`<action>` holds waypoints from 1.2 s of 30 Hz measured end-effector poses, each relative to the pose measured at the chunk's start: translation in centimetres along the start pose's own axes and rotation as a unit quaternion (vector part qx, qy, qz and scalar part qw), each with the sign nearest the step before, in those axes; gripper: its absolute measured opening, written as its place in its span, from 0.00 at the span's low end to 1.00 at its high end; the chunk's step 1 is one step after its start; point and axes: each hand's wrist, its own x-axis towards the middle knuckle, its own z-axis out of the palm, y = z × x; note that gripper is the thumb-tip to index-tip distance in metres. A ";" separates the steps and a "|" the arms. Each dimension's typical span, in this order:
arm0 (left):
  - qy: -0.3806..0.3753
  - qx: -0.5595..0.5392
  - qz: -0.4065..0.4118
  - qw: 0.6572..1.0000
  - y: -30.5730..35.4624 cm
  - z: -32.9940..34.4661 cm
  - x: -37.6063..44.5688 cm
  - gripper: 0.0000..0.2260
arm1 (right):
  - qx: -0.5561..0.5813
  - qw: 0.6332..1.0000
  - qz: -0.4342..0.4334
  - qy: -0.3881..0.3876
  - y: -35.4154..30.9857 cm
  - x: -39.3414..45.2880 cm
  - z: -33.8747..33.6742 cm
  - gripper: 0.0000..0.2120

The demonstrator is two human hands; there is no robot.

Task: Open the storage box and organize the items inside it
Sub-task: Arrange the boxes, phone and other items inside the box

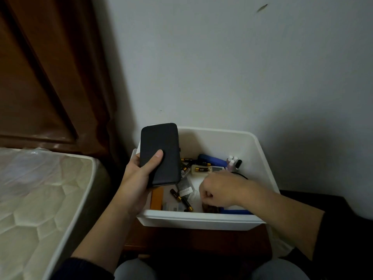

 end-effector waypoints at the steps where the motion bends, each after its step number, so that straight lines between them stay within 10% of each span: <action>1: 0.004 -0.005 -0.003 1.000 0.0 0.1 0.0 0.23 | 0.025 0.999 -0.016 0.026 -0.3 0.7 0.3 0.05; 13: 0.025 -0.001 -0.005 1.000 -0.4 0.1 0.3 0.19 | -0.077 0.969 -0.233 0.002 -3.5 8.3 4.1 0.18; 23: 0.026 0.015 0.003 1.000 -0.7 0.0 0.6 0.22 | -0.190 0.978 -0.076 0.049 -1.4 8.4 4.1 0.15; 29: 0.027 0.020 0.004 0.999 -0.6 0.0 0.5 0.21 | -0.018 0.991 -0.058 0.122 1.4 7.5 4.1 0.12; 36: 0.035 0.021 0.001 0.999 -0.5 0.2 0.5 0.19 | 0.023 0.981 -0.176 -0.082 -0.6 6.4 4.9 0.11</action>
